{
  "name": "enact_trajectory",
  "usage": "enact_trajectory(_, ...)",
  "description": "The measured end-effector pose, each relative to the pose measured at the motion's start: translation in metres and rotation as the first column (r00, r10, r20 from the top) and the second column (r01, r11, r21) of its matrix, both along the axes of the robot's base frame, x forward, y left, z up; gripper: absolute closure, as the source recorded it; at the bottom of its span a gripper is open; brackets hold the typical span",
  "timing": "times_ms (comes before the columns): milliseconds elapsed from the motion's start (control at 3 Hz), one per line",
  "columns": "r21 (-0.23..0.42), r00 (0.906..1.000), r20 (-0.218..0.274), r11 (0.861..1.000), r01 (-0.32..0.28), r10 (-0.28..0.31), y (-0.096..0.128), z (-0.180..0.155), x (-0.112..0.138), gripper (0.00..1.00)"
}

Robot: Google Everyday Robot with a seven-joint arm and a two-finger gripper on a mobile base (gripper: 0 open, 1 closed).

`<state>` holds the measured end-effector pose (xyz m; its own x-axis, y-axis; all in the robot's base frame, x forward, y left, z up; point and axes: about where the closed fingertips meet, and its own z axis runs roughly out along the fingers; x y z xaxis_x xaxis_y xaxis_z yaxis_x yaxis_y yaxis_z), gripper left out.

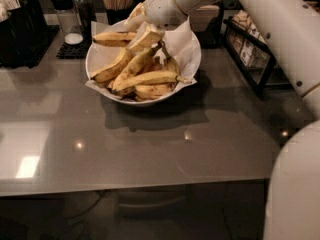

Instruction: Pick banana from white bowl

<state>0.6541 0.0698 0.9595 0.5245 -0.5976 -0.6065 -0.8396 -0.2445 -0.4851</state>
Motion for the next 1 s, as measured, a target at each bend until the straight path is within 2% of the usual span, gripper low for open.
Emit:
enact_trajectory(333,0.101,0.9924,0.116,0.994,0.031,-0.043,-0.016,0.03,-0.033,1.0)
enact_trajectory(667,0.197,0.9777,0.175,0.977,0.081,-0.116,-0.026,0.045,-0.069,1.0)
enact_trajectory(1000,0.209,0.9706,0.168,0.968,0.135,-0.172,-0.045,0.035,-0.068,1.0)
